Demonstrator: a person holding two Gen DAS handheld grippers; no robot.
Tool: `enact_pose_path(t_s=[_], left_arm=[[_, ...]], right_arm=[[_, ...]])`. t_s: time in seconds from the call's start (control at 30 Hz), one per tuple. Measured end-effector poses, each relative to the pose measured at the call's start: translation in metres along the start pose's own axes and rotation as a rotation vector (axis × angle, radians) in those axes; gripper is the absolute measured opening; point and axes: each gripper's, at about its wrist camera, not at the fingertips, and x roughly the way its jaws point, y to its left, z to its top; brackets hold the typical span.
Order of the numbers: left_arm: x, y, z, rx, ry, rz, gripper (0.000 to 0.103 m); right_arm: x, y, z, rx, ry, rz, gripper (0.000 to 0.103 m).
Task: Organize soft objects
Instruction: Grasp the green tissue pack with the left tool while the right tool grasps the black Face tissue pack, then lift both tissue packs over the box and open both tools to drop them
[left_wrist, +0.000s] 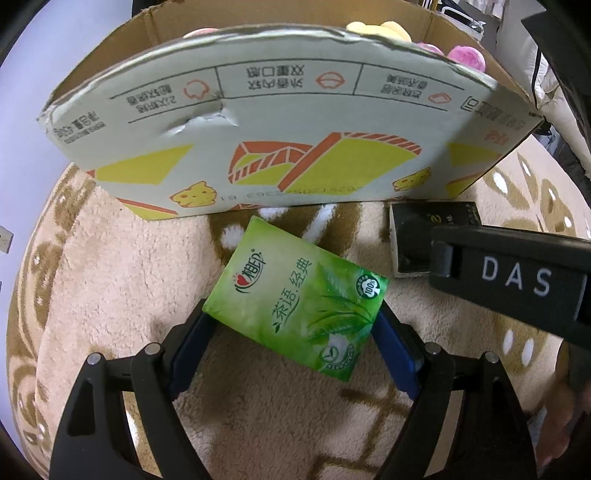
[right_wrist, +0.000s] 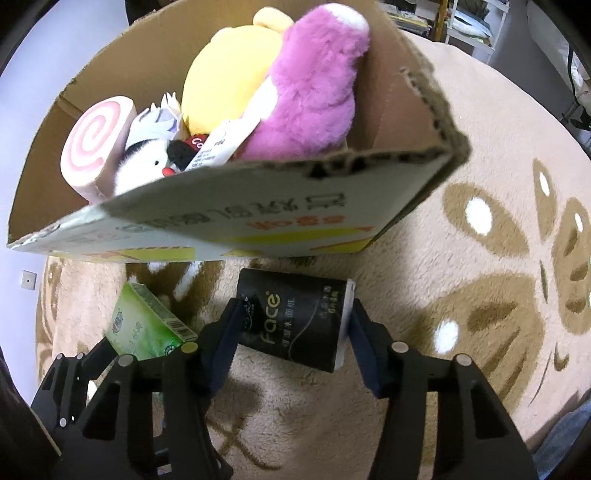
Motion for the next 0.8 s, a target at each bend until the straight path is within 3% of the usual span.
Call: enact_pose_path(t_s=[0.43, 0.57, 0.8], left_arm=[[-0.022, 0.028, -0.015, -0.047, -0.029, 0.06, 0.083], [-0.033, 0.03, -0.021, -0.027, -0.053, 0.109, 0.083], [-0.055, 0.034, -0.026, -0.053, -0.098, 0.132, 0.083]], right_arm=[[-0.025, -0.025, -0.023, 0.009, -0.07, 0.064, 0.034], [-0.039, -0.031, -0.025, 0.001, -0.091, 0.09, 0.026], [-0.06, -0.022, -0.038, -0.066, -0.142, 0.119, 0.024]])
